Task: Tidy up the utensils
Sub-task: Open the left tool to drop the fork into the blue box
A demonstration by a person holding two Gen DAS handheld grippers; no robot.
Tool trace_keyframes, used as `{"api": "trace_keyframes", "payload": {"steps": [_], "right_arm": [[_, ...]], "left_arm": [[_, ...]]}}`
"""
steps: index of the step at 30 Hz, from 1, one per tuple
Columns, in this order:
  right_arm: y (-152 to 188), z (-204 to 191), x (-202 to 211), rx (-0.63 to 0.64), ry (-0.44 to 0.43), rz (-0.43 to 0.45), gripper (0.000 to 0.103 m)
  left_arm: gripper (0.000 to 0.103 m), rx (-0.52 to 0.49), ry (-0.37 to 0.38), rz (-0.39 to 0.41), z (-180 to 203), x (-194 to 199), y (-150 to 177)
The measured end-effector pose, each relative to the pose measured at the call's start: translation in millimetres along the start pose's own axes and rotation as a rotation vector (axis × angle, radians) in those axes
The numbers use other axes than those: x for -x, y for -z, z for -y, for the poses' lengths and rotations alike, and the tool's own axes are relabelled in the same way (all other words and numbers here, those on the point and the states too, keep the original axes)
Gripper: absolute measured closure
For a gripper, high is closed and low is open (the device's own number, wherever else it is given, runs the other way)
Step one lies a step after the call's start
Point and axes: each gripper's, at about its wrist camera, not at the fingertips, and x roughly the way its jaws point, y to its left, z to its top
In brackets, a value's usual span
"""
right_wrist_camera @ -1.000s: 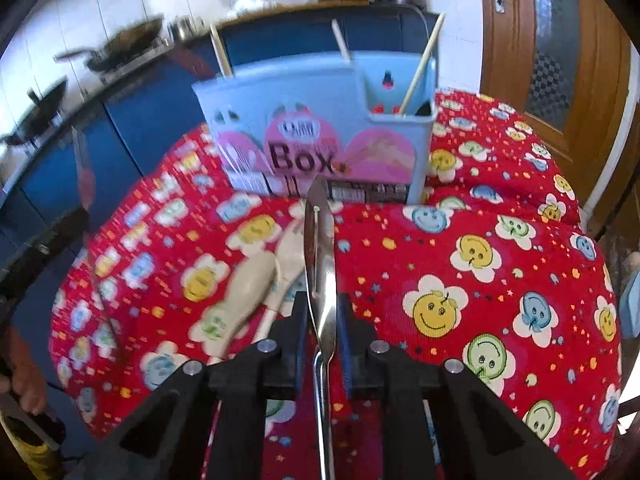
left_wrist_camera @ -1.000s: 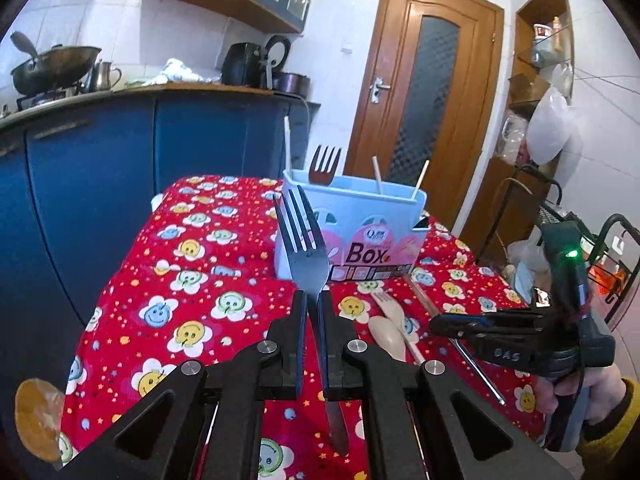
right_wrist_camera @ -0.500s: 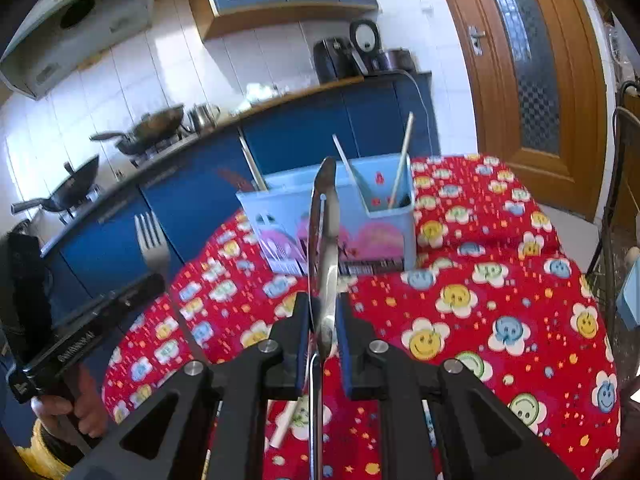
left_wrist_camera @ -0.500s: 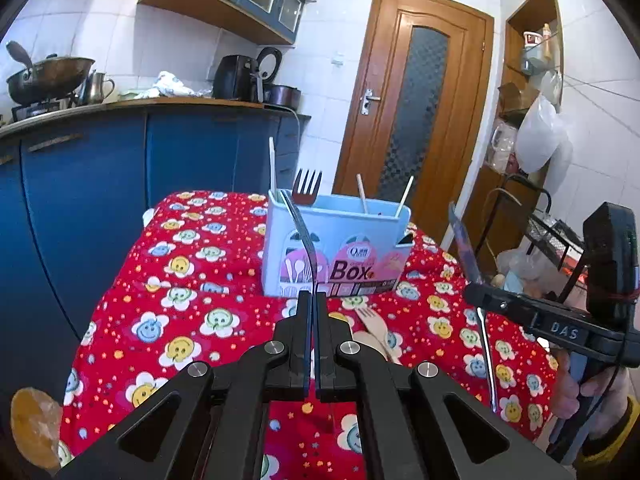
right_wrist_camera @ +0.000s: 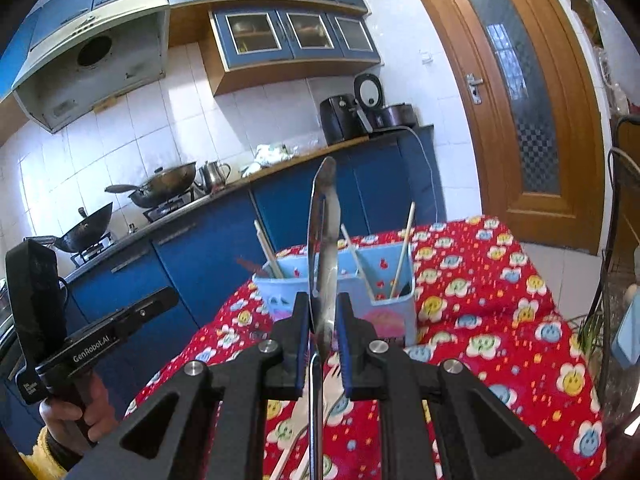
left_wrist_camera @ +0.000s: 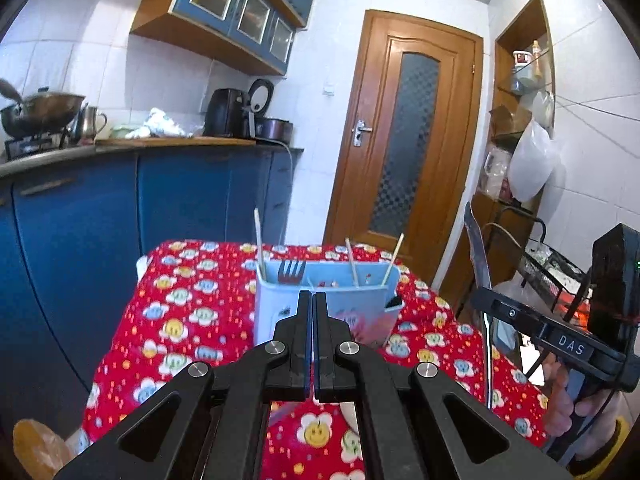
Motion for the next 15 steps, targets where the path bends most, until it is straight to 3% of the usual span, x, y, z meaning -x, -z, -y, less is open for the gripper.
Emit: {"api": "trace_keyframes", "payload": {"steps": [5, 9, 15], "right_arm": [[-8.4, 6.1, -4.1, -0.012, -0.006, 0.017, 0.089], [-7.7, 11.8, -4.7, -0.019, 0.004, 0.016, 0.089], [-5.7, 21.0, 0.4, -0.026, 0.022, 0.018, 0.089]], "left_arm": [[0.103, -0.027, 0.009, -0.054, 4.8, -15.6, -2.8], [0.102, -0.023, 0.024, -0.154, 5.9, -34.4, 5.7], [0.089, -0.048, 0.034, -0.306, 9.0, -64.6, 21.4]]}}
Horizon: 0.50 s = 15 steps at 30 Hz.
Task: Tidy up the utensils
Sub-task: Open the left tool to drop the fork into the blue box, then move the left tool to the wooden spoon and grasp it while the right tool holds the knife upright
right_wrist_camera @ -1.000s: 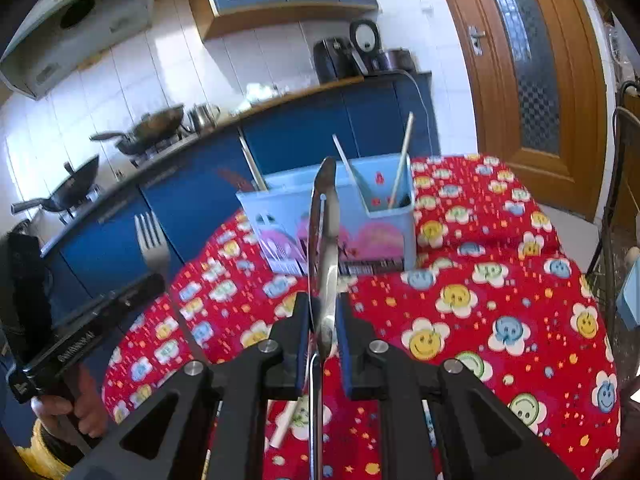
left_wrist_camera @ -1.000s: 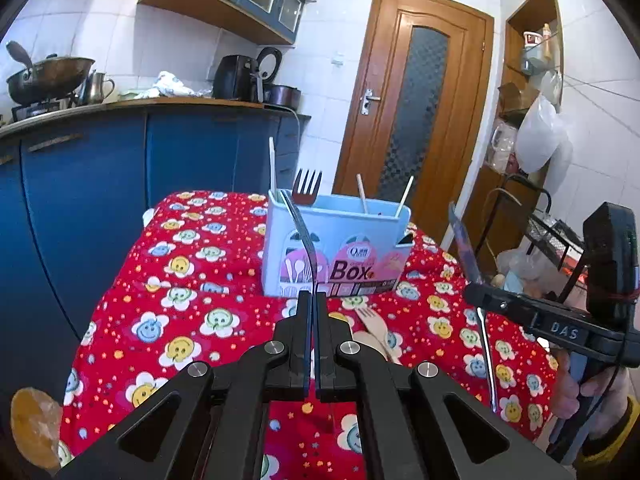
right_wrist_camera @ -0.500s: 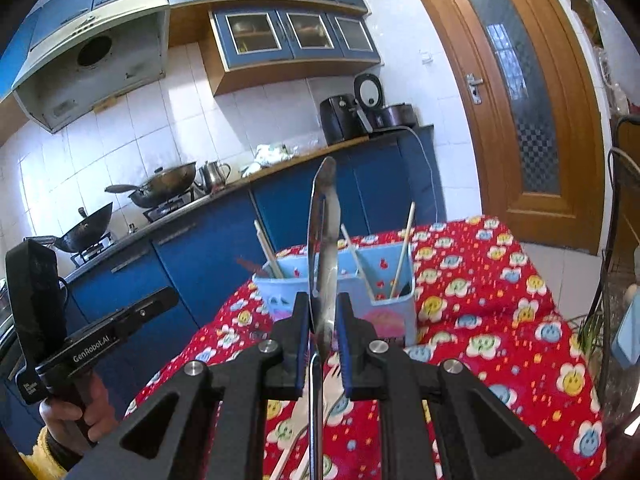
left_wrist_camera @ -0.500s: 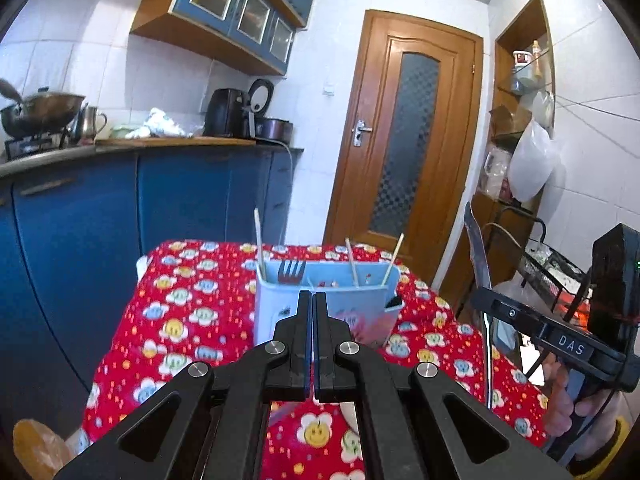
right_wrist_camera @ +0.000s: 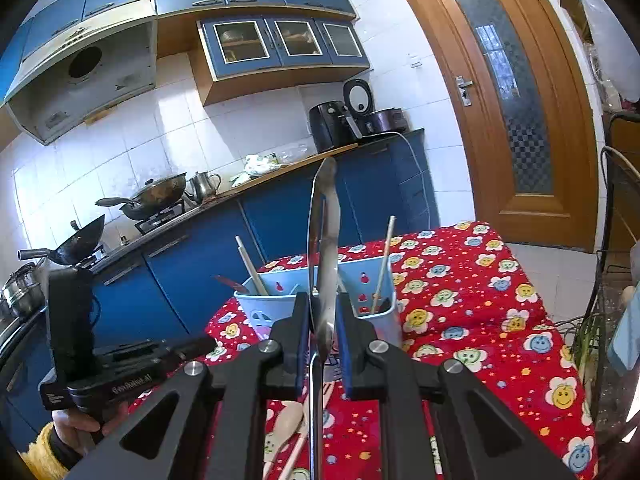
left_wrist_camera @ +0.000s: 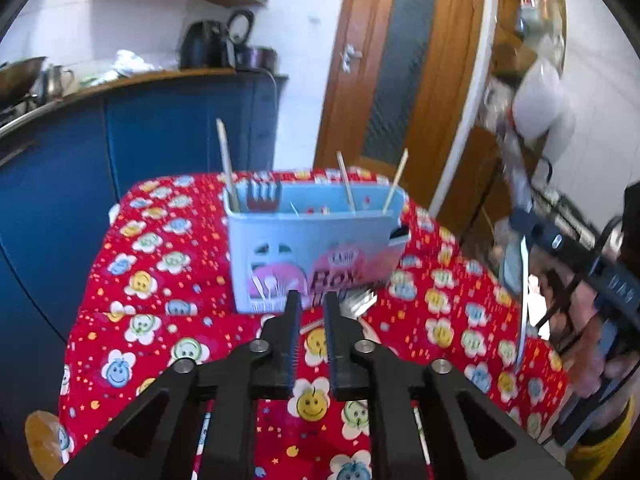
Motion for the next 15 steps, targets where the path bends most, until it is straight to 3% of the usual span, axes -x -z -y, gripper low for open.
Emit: {"api": "trace_keyframes", "payload": {"steps": [4, 15], "right_arm": [[0.5, 3.9, 2.7, -0.001, 0.011, -0.001, 0.089], [7.6, 11.0, 7.5, -0.008, 0.022, -0.022, 0.089]], "left_arm": [[0.075, -0.055, 0.008, -0.086, 9.1, -20.7, 1.8], [0.074, -0.02, 0.082, -0.253, 22.0, -47.9, 24.4]]}}
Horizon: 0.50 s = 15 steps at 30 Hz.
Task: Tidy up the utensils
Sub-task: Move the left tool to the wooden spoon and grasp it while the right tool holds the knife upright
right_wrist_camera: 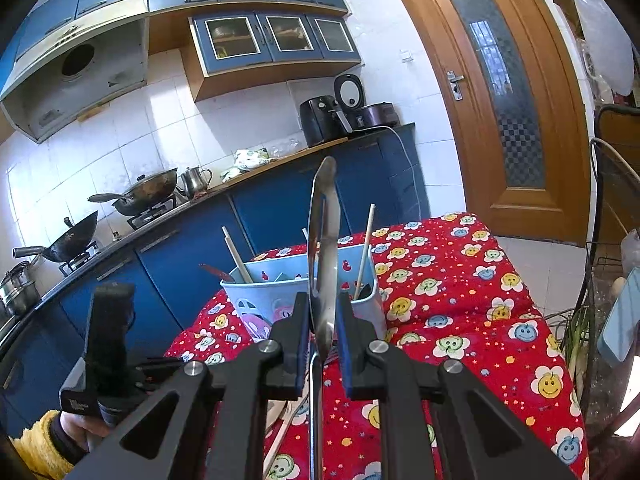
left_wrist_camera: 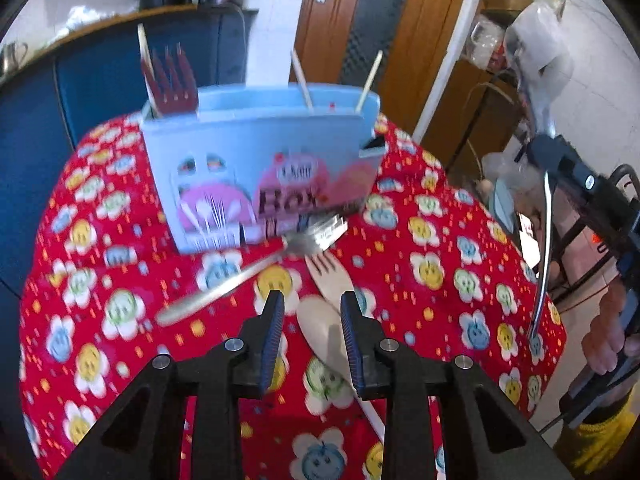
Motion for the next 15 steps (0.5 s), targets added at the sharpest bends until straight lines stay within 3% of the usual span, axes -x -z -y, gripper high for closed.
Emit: {"api": "trace_keyframes", "payload": {"steps": [10, 15], "right_arm": [[5.0, 1.0, 7.5, -0.007, -0.016, 0.004, 0.088], [6.6, 5.1, 7.8, -0.014, -0.013, 0.004, 0.088]], "left_arm": [[0.072, 0.103, 0.06, -0.112, -5.6, -19.6, 28.2], [0.071, 0.137, 0.098, -0.093, -7.7, -22.4, 29.7]]}}
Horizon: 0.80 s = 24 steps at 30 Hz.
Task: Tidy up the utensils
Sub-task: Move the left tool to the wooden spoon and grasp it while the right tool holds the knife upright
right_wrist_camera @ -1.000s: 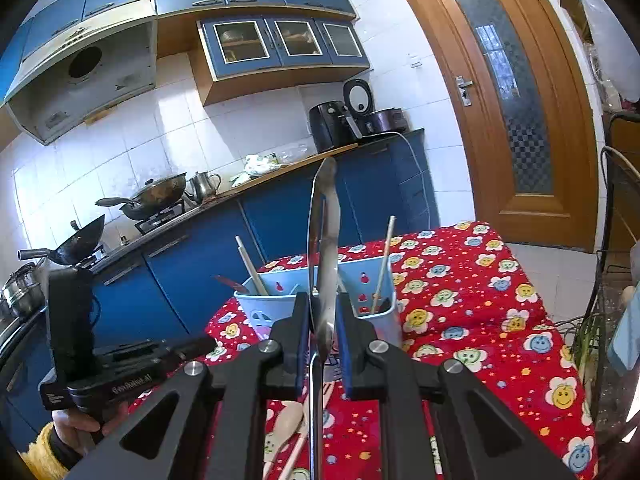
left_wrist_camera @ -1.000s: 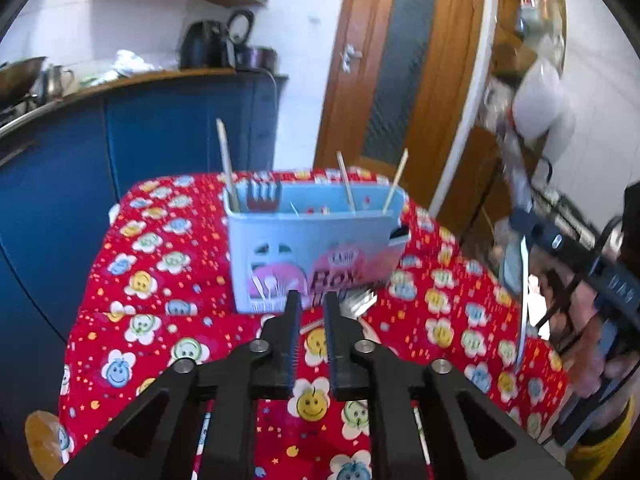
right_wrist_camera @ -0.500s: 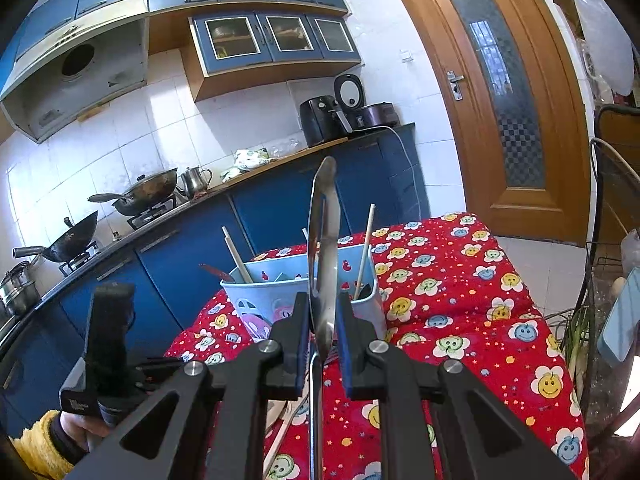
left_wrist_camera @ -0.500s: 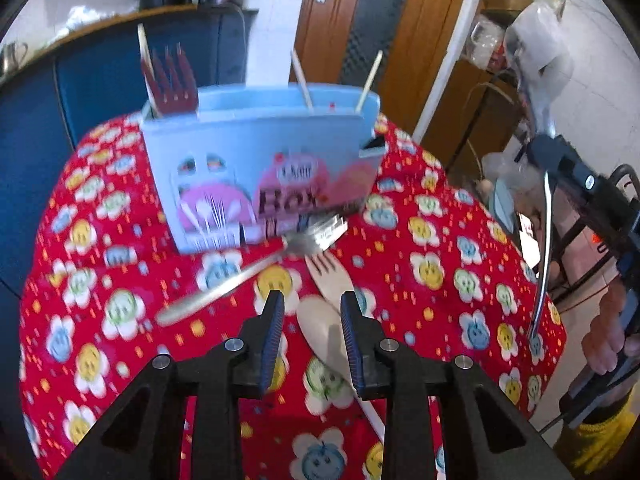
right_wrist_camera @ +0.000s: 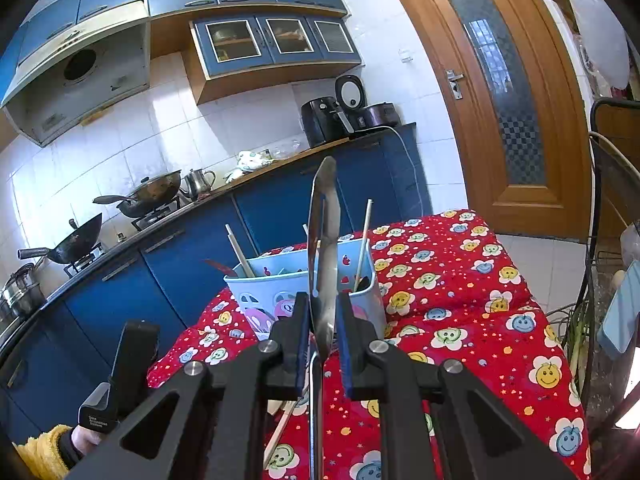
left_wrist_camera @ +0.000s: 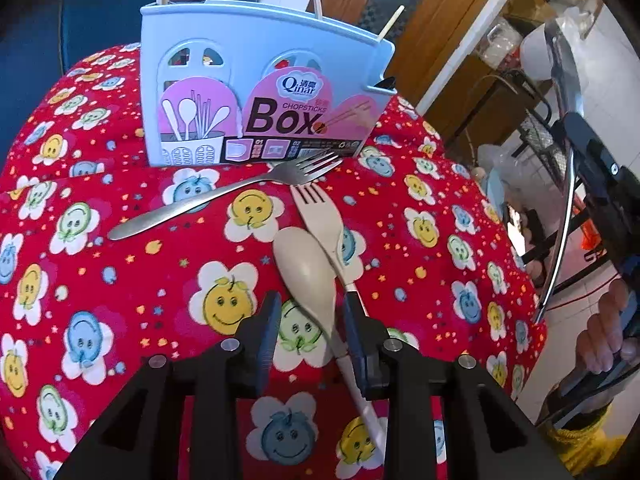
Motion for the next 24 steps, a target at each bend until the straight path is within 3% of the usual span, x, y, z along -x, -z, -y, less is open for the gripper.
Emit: {"api": "trace_keyframes", "payload": {"steps": [6, 7, 9, 17, 22, 23, 24], "right_arm": [[2.7, 2.5, -1.9, -0.008, 0.002, -0.008, 0.088], [3.3, 2.6, -2.3, -0.009, 0.001, -0.01, 0.088], [4.6, 2.3, -2.4, -0.009, 0.001, -0.011, 0.088], [5.8, 0.9, -2.1, -0.01, -0.004, -0.011, 0.088], [6.9, 0.9, -1.7, -0.009, -0.007, -0.01, 0.088], [7.1, 1.1, -1.5, -0.009, -0.006, -0.009, 0.088], [7.1, 1.1, -1.2, -0.01, -0.005, -0.008, 0.088]], "left_arm": [[0.071, 0.013, 0.025, 0.015, 3.0, -4.9, -3.1], [0.077, 0.013, 0.023, 0.017, 3.2, -5.1, -2.9], [0.079, 0.014, 0.026, 0.013, 4.2, -7.0, -1.6], [0.082, -0.036, -0.051, -0.012, 16.8, -5.3, 4.6], [0.085, 0.009, -0.018, 0.027, 9.1, -3.9, 4.1], [0.087, 0.015, -0.011, 0.038, 6.8, -1.3, 4.7], [0.097, 0.021, -0.004, 0.053, 5.8, 1.5, 5.0]]}}
